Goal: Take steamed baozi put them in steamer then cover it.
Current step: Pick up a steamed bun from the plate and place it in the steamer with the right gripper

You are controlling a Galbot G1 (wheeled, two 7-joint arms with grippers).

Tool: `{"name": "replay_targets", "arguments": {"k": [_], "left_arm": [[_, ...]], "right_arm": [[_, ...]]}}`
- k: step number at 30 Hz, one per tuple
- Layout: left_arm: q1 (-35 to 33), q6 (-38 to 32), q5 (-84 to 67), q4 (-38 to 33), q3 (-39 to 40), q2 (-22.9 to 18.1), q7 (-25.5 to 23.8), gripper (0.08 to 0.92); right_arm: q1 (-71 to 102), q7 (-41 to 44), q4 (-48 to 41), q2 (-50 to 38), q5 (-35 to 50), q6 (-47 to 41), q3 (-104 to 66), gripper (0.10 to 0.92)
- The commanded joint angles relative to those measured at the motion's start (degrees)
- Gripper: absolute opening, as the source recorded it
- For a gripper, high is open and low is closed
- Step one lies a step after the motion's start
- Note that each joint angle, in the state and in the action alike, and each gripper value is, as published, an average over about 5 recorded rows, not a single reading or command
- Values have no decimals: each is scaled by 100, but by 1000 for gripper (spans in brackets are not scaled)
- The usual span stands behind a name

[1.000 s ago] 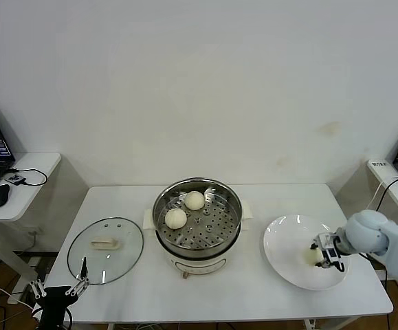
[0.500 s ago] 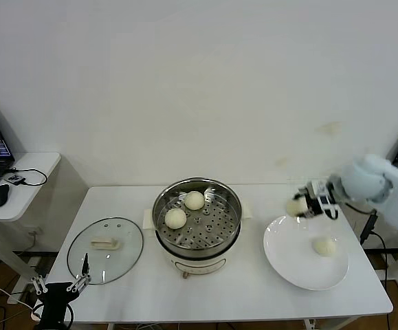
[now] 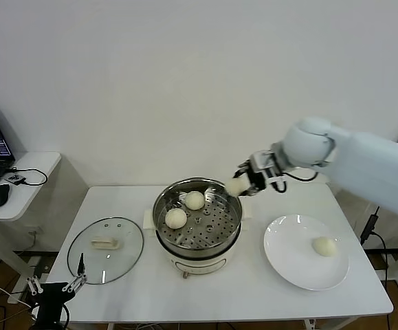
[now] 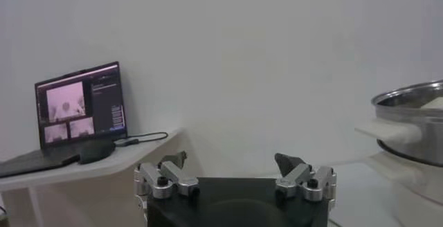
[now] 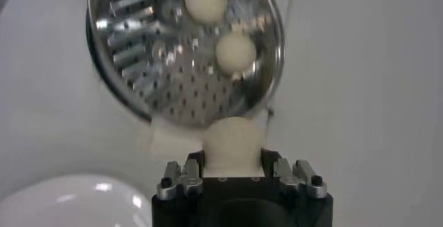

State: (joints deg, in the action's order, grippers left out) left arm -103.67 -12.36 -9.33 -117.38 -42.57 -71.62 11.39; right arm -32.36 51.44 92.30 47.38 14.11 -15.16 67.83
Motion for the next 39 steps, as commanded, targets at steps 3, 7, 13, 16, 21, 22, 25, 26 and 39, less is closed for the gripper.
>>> {"name": "replay_targets", "arguments": {"k": [3,7,13,16,21,22,25,26,39], "left_arm": [[23,-11,5,7,-19,-37,4,823],[27,-17,-5,-6,-40,-48,9,823],[17,-26,-31,-26,-72,-84,19,823],[10,-35,-38,-24,-79,-88,25,823],[32,-36,-49,-9,-75,-96,30,823],[37,-37,-49,-4,-69,-99,30,823],[53,-37,-47,11,-52,-107,31,823],[58,-37,-47,16,-48,-109,31,823],[70,-44,-43,42,-19,-124,37,823]], "right_arm": [[-109,-147,-128,1343,-42,713,691,526],[19,-137,-273,1634,-485,1091,855,526],[247,-51,-465,1871,-1001,1564,995,526],[298,-22,-562,1942,-1212,1816,1058,526],[282,28,-646,2032,-1505,2200,1097,538],[273,45,-641,2036,-1547,2257,1104,542],[250,98,-616,2025,-1672,2380,1121,553],[244,113,-608,2015,-1704,2410,1124,555],[246,169,-481,1835,-1864,2528,1136,594]]}}
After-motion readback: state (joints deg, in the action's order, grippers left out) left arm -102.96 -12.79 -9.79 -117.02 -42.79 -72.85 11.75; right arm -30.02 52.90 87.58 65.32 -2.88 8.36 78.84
